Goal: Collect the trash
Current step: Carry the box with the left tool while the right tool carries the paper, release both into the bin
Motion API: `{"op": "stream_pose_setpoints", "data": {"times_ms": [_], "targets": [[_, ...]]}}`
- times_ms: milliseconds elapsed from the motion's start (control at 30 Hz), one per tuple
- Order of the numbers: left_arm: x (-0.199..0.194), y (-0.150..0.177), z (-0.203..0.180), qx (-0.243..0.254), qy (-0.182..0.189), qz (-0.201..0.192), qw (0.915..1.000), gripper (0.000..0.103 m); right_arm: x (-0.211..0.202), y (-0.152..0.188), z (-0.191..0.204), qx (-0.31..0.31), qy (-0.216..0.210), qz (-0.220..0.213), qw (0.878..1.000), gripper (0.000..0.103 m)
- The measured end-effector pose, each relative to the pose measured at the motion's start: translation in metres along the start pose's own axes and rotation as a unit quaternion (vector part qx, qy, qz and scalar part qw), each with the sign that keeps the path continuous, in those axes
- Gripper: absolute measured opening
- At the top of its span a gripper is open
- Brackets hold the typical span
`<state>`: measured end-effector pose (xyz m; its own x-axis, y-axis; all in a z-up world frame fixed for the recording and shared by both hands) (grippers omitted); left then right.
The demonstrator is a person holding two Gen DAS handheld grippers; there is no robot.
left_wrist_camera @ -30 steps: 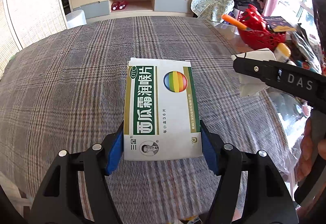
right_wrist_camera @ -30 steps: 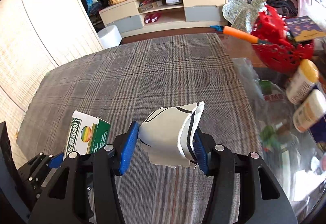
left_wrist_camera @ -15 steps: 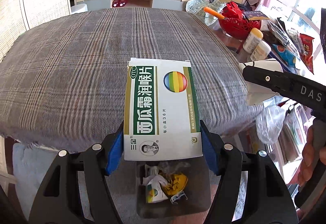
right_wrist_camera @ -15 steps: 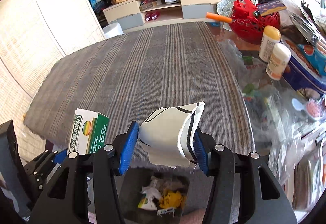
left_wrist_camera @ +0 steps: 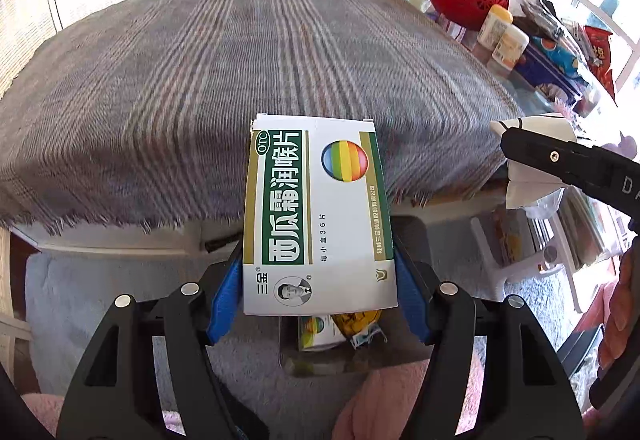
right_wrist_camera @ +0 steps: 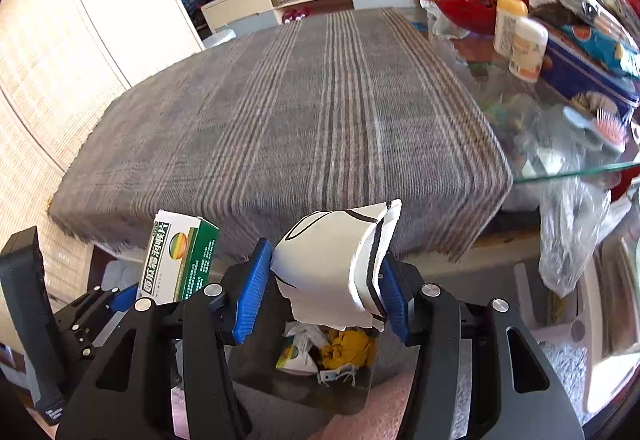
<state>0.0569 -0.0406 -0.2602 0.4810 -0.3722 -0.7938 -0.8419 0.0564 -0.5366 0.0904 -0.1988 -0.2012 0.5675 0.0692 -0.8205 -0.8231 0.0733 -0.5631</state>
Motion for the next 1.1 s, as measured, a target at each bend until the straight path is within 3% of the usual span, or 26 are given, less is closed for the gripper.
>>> {"op": "stream_pose_setpoints", "data": {"times_ms": [267, 800, 1000, 1100], "targets": [[0.034, 0.045, 0.003, 0.002, 0.011, 0.043, 0.999, 0.064, 0.028, 0.046, -0.002, 0.001, 0.028, 0.03, 0.999, 0.053], [0.087, 0.078, 0.005, 0.002, 0.052, 0.092, 0.9944, 0.064, 0.087, 0.089, 0.0, 0.019, 0.03, 0.092, 0.995, 0.054], [0.091, 0.075, 0.003, -0.002, 0.052, 0.095, 0.9941, 0.064, 0.091, 0.086, 0.004, 0.023, 0.026, 0.095, 0.995, 0.062], [0.089, 0.073, 0.005, -0.006, 0.051, 0.095, 0.9942, 0.069, 0.093, 0.083, 0.003, 0.03, 0.032, 0.095, 0.995, 0.074]]}}
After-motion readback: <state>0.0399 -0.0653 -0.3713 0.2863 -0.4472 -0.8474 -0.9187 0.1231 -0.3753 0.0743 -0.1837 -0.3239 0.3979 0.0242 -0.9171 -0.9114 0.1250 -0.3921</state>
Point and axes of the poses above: each gripper's, at about its wrist camera, not at the fingertips, and x roughly the way its jaws point, z to its left, y to its underside, the point moved 5 cm from there along x, roughly the way its jaws point, and after that the axes turned 11 degrees about y, right-handed, at the moved point
